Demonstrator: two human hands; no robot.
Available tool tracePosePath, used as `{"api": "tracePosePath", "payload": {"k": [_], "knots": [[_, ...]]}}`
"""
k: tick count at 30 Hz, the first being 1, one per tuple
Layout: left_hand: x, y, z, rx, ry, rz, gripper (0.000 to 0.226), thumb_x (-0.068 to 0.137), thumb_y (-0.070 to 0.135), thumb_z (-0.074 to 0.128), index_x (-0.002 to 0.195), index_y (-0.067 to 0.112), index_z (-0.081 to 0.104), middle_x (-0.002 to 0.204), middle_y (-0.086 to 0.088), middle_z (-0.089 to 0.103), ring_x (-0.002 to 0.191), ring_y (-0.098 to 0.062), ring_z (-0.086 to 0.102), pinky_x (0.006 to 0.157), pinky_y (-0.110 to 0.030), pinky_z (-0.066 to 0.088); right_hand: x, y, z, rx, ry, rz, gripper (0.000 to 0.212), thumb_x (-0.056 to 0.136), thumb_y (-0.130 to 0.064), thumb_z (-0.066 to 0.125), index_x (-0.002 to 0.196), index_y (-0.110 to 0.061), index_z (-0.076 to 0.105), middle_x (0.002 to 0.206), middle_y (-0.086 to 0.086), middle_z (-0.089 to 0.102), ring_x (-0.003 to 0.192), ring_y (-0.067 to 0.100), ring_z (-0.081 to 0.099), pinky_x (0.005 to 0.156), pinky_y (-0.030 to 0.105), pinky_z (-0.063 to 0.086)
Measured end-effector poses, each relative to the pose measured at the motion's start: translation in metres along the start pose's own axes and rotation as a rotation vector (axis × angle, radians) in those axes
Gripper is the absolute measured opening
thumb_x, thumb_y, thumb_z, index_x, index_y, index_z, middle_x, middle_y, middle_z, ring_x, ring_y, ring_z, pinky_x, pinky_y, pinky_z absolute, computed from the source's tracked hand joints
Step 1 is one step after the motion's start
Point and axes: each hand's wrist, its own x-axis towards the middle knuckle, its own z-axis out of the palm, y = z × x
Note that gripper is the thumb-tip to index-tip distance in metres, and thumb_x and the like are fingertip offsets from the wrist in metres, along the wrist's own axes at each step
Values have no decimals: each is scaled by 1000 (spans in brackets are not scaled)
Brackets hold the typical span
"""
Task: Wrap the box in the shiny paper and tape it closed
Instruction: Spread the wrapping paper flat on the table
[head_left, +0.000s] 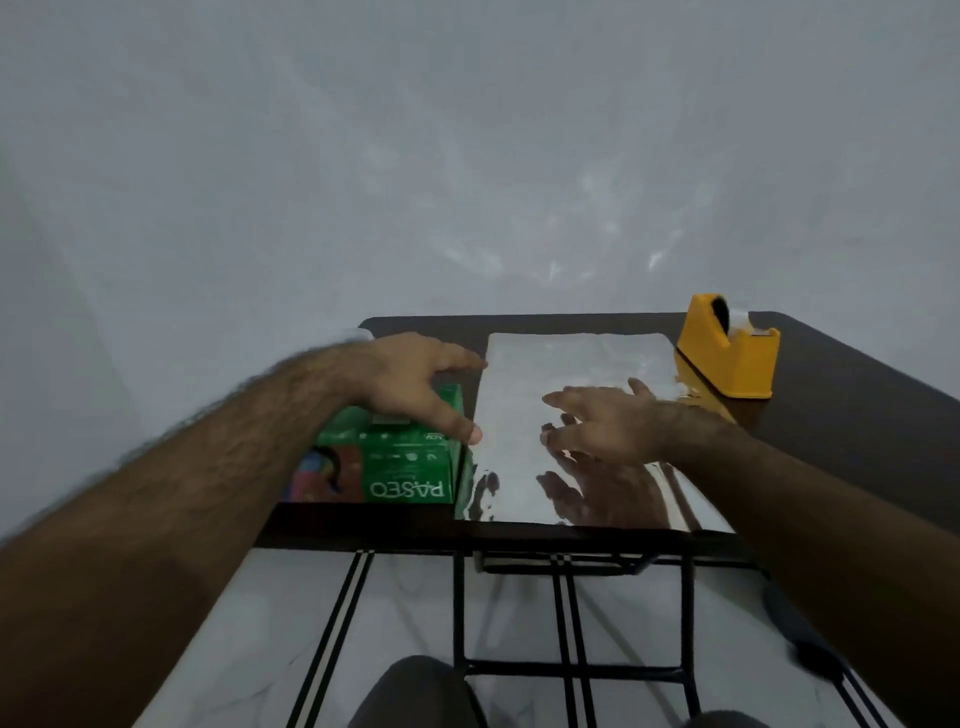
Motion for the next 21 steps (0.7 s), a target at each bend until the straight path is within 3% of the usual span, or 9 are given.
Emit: {"api": "tracePosePath", "payload": {"k": [4,7,10,12,16,21], "knots": [[-37,-29,-5,-27,-79,-83,140,42,86,85,163,54,23,169,16,34,152,-17,39,126,-45,33,-10,-13,12,-30,30,24,79,98,-77,32,165,-37,24,175,-2,22,160,26,22,125,67,0],[-53,-48,-9,-4,-152,-163,146,46,67,98,164,57,12,165,11,34,146,-20,41,123,-44,35,-20,-22,15,-32,57,29,76,100,-74,32,165,-35,26,175,-1,23,160,27,24,125,68,2],[-61,-68,-10,31,-176,-186,158,36,66,102,163,59,7,165,14,35,148,-18,40,124,-43,35,-29,-30,15,-23,86,37,70,104,-70,32,164,-35,30,174,-2,26,158,27,28,125,67,7],[-61,-77,-6,23,-186,-191,155,37,58,99,164,53,12,156,15,45,140,-16,49,120,-45,42,-33,-31,14,-22,107,44,68,105,-69,33,163,-35,32,172,-4,29,156,28,31,125,65,11],[-57,-87,2,10,-85,-157,116,43,50,96,143,52,38,128,12,60,114,-14,64,100,-47,57,-40,-20,12,-14,141,50,62,106,-65,33,161,-36,38,169,-5,36,152,28,36,124,61,19],[-43,-69,-17,129,53,-115,118,41,64,88,147,43,42,123,14,55,112,-15,59,98,-46,56,-55,4,11,-14,127,36,54,108,-60,34,157,-40,43,163,-9,44,148,21,43,124,61,19]]}}
